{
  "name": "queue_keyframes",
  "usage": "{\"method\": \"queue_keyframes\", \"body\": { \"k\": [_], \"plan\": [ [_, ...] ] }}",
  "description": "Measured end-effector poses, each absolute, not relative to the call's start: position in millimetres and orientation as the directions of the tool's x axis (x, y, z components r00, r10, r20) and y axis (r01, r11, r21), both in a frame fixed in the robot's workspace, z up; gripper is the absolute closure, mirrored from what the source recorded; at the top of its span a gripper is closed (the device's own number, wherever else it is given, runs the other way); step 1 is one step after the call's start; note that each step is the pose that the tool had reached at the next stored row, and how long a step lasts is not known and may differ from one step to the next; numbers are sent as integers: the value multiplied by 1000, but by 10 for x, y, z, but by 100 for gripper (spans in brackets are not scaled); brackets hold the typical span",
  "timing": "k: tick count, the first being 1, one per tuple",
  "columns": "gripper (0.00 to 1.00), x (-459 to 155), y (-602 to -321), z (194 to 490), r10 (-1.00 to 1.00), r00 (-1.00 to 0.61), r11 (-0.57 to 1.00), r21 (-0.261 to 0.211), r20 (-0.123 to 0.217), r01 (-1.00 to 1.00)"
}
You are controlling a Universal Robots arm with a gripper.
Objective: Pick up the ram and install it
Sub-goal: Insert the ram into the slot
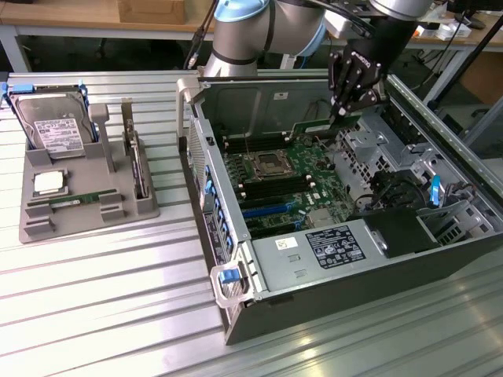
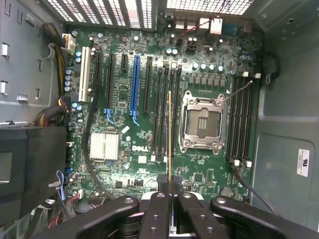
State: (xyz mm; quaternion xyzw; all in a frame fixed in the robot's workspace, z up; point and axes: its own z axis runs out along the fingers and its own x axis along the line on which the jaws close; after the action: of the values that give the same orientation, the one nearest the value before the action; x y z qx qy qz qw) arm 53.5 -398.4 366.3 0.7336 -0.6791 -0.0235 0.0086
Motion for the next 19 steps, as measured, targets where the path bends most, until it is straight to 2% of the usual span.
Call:
{"method": "queue_keyframes", "body": {
  "k": [19],
  "plan": [
    [88,535,-3983,3517,-997,77,-78,45,-23,-996]
  ]
}}
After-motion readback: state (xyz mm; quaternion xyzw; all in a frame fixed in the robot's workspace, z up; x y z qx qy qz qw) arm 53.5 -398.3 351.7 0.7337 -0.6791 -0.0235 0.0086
